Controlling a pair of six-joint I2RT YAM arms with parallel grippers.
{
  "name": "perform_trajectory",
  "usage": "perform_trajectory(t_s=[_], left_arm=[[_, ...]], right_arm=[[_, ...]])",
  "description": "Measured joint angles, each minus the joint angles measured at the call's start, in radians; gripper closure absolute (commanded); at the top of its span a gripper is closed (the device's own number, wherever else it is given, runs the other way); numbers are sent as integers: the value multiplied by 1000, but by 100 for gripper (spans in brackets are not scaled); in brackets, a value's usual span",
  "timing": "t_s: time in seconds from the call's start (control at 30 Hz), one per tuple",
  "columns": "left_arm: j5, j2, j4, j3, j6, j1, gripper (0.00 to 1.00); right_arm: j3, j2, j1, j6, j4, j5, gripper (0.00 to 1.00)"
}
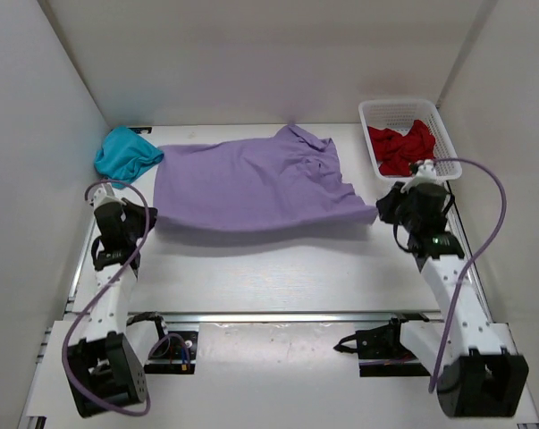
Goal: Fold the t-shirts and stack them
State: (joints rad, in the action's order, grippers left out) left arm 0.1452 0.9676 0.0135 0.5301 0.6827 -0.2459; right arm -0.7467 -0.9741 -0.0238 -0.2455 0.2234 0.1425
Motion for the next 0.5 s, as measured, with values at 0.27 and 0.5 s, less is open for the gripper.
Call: perform_trajectory(t_s=[0.27, 0.5], left_arm=[[19, -213, 112, -47, -61, 60, 98], [-7, -303, 257, -76, -117, 89, 99]], right_arm=[[77, 265, 76, -41, 314, -27, 100], [66, 314, 101, -77, 501, 2, 100]])
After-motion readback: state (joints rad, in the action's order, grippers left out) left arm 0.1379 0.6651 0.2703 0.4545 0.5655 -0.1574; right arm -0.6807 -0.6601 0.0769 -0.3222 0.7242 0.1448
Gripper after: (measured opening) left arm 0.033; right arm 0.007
